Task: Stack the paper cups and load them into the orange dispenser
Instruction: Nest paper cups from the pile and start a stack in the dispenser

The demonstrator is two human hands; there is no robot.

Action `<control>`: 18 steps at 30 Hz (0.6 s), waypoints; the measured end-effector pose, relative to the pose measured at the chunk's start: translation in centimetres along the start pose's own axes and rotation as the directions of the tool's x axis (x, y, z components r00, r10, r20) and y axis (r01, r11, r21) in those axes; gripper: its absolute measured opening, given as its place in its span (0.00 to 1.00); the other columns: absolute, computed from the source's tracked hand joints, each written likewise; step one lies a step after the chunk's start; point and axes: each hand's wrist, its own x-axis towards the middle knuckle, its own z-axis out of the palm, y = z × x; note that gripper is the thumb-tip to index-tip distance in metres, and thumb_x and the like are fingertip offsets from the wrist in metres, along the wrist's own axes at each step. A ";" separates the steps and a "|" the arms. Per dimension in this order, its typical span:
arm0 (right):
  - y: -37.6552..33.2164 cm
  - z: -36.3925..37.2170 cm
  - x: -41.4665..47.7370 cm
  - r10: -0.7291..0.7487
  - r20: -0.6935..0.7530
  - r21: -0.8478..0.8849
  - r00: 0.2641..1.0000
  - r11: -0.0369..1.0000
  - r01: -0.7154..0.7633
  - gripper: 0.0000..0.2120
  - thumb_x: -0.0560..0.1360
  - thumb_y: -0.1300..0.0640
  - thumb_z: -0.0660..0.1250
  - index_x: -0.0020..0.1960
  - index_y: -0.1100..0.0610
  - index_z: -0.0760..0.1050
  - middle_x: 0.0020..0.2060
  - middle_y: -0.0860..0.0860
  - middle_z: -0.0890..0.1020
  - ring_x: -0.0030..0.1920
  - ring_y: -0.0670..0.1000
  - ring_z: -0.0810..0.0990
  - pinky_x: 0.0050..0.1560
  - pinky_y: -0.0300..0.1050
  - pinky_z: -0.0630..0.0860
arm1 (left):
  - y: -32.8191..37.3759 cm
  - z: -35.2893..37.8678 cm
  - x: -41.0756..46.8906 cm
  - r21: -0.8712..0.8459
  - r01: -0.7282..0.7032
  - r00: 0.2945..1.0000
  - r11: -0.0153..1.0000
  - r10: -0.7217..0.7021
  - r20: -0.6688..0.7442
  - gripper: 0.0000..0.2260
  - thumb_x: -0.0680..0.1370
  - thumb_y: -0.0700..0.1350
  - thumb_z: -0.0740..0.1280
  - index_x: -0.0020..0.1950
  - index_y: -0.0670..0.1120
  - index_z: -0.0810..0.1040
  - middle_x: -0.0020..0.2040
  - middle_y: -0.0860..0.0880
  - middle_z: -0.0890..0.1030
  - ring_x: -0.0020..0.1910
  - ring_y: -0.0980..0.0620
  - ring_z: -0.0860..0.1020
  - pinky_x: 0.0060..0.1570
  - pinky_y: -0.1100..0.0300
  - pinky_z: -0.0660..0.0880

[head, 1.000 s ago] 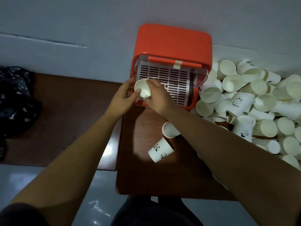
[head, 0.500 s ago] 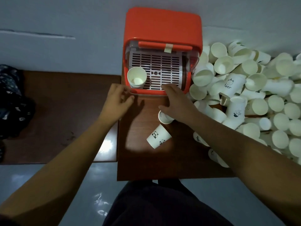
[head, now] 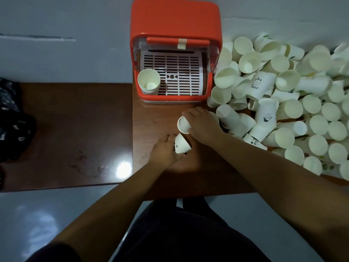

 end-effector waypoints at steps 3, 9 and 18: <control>-0.1 -0.3 0.1 0.007 -0.066 0.072 0.998 0.997 -0.002 0.27 0.72 0.53 0.72 0.69 0.54 0.69 0.66 0.51 0.75 0.66 0.54 0.71 0.67 0.50 0.67 | -0.3 -1.8 -0.8 -0.139 -0.082 0.997 0.987 0.082 -0.005 0.30 0.66 0.53 0.79 0.65 0.48 0.76 0.57 0.52 0.80 0.56 0.52 0.78 0.55 0.52 0.77; 0.0 -2.3 -0.3 0.128 -0.212 0.333 0.969 0.942 -0.051 0.27 0.69 0.49 0.75 0.65 0.54 0.70 0.63 0.51 0.75 0.64 0.52 0.72 0.66 0.50 0.71 | -2.2 -10.2 -3.8 -0.479 -0.058 0.992 0.876 -0.005 -0.129 0.32 0.69 0.42 0.79 0.69 0.51 0.67 0.59 0.58 0.76 0.55 0.68 0.77 0.55 0.65 0.76; -0.8 -4.4 0.5 0.275 -0.191 0.555 0.942 0.822 -0.127 0.28 0.69 0.49 0.75 0.65 0.54 0.71 0.60 0.50 0.76 0.57 0.48 0.73 0.54 0.40 0.68 | 0.2 -19.4 0.1 -0.489 -0.292 0.836 0.822 -0.029 -0.548 0.35 0.72 0.44 0.77 0.74 0.49 0.62 0.71 0.47 0.69 0.68 0.51 0.72 0.65 0.60 0.74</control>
